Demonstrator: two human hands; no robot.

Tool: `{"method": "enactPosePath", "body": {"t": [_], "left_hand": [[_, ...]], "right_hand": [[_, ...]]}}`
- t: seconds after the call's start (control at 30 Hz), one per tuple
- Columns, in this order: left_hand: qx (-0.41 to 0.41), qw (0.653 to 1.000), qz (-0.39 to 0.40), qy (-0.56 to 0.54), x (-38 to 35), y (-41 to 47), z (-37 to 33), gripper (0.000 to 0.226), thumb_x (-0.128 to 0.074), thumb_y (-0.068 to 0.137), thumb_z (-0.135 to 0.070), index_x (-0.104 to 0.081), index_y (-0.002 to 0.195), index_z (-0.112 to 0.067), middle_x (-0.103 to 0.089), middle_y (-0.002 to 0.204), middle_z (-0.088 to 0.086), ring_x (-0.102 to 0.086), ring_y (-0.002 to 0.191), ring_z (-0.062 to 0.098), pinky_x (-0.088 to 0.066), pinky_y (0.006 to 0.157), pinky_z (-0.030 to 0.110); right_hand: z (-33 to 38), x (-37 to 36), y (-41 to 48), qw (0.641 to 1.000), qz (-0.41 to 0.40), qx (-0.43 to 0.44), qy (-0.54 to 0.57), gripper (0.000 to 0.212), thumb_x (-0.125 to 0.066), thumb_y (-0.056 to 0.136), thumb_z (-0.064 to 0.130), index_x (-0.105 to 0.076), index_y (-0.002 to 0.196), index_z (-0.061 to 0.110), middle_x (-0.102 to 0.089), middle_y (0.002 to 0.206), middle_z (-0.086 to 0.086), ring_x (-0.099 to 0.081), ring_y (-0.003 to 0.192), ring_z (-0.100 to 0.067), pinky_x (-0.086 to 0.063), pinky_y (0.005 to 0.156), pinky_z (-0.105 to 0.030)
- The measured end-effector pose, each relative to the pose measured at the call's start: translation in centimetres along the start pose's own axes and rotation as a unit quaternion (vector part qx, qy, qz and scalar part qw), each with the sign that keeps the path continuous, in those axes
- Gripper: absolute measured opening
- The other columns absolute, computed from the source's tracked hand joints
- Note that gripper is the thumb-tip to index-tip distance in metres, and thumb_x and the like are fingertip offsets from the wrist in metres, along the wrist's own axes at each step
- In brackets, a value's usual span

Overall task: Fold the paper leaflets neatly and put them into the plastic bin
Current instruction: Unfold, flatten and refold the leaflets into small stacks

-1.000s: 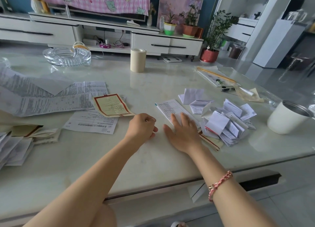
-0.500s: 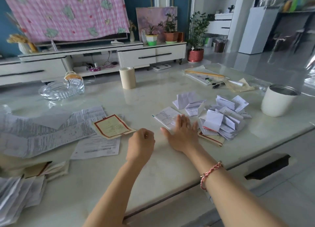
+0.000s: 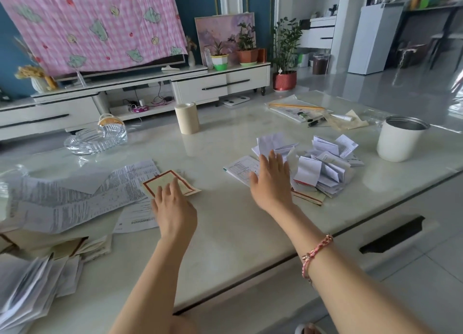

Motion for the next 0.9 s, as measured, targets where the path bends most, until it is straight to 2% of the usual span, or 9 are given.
{"method": "enactPosePath", "body": {"t": [0.2,0.3,0.37,0.5,0.53,0.6,0.7,0.8,0.9], "left_hand": [[0.035,0.999,-0.01,-0.007,0.2,0.8,2.0,0.031,-0.046,0.091,-0.005,-0.058,0.12,-0.005,-0.062,0.116,0.021,-0.054,0.108,0.035,-0.032,0.101,0.04],[0.04,0.995,-0.058,-0.069,1.0,0.8,2.2,0.021,-0.046,0.091,-0.007,-0.067,0.091,-0.003,-0.067,0.091,0.023,-0.057,0.084,0.037,-0.042,0.08,0.039],[0.054,0.986,-0.098,-0.121,1.9,0.5,1.4,0.023,-0.043,0.092,-0.005,-0.065,0.091,0.0,-0.066,0.086,0.025,-0.055,0.078,0.036,-0.035,0.064,0.033],[0.061,0.947,-0.155,-0.274,4.3,-0.7,-1.3,0.022,-0.045,0.093,-0.007,-0.067,0.091,-0.001,-0.064,0.081,0.015,-0.055,0.08,0.031,-0.032,0.063,0.029],[0.07,0.925,-0.143,-0.344,4.7,-1.0,-1.9,0.022,-0.046,0.093,-0.007,-0.066,0.085,-0.003,-0.062,0.076,0.011,-0.055,0.078,0.029,-0.041,0.064,0.031],[0.104,0.859,-0.08,-0.495,5.1,-1.8,-3.3,0.026,-0.047,0.093,-0.005,-0.063,0.074,-0.007,-0.06,0.071,0.007,-0.057,0.072,0.023,-0.055,0.067,0.033],[0.149,0.789,0.022,-0.596,5.1,-2.6,-4.5,0.026,-0.047,0.093,-0.001,-0.063,0.073,-0.008,-0.063,0.073,0.009,-0.062,0.067,0.019,-0.057,0.059,0.022],[0.156,0.786,0.048,-0.596,5.2,-2.7,-4.7,0.023,-0.047,0.091,0.001,-0.063,0.077,-0.007,-0.063,0.075,0.01,-0.062,0.066,0.02,-0.055,0.054,0.023],[0.143,0.822,0.037,-0.551,5.3,-2.8,-4.8,0.024,-0.046,0.09,0.0,-0.062,0.075,-0.009,-0.06,0.072,0.005,-0.058,0.069,0.018,-0.054,0.057,0.024]], "right_hand": [[0.9,2.7,-0.4,0.989,-0.083,-0.034,0.119,0.039,-0.047,0.088,0.006,-0.044,0.127,0.002,-0.048,0.131,-0.017,-0.039,0.125,-0.033,-0.028,0.101,-0.037],[2.2,3.2,-1.0,0.974,-0.014,-0.065,0.218,0.039,-0.046,0.09,0.006,-0.043,0.128,0.005,-0.049,0.131,-0.014,-0.044,0.121,-0.03,-0.036,0.094,-0.035],[3.2,2.9,-1.8,0.946,0.061,-0.099,0.304,0.039,-0.046,0.089,0.006,-0.044,0.128,0.01,-0.051,0.129,-0.008,-0.048,0.117,-0.025,-0.04,0.091,-0.032],[5.2,1.7,-2.9,0.864,0.183,-0.137,0.448,0.017,-0.056,0.087,0.014,-0.061,0.103,0.009,-0.047,0.09,-0.005,-0.045,0.082,-0.016,-0.035,0.074,-0.026],[5.8,1.9,-3.2,0.844,0.196,-0.141,0.478,0.007,-0.058,0.087,0.019,-0.058,0.085,0.013,-0.041,0.081,-0.006,-0.041,0.074,-0.017,-0.036,0.071,-0.026],[6.3,2.1,-3.1,0.811,0.211,-0.139,0.527,0.028,-0.059,0.088,0.031,-0.053,0.077,0.006,-0.042,0.075,-0.013,-0.046,0.07,-0.024,-0.041,0.075,-0.025],[6.5,2.4,-2.9,0.774,0.228,-0.111,0.579,0.051,-0.061,0.088,0.033,-0.051,0.116,-0.008,-0.057,0.09,-0.011,-0.056,0.085,-0.022,-0.041,0.072,-0.027],[6.3,2.7,-3.0,0.753,0.228,-0.12,0.605,0.031,-0.062,0.088,0.016,-0.06,0.116,0.005,-0.063,0.094,-0.008,-0.059,0.079,-0.019,-0.047,0.062,-0.021],[5.9,2.9,-3.1,0.749,0.216,-0.124,0.614,0.02,-0.061,0.087,0.005,-0.064,0.106,0.011,-0.064,0.088,-0.005,-0.06,0.073,-0.015,-0.048,0.058,-0.018]]}}
Point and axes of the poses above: each hand's wrist, its own y-axis towards the middle knuckle, its own x-axis out of the back of the hand, z = x × y, the point moved 2 cm from there along y, towards the middle knuckle
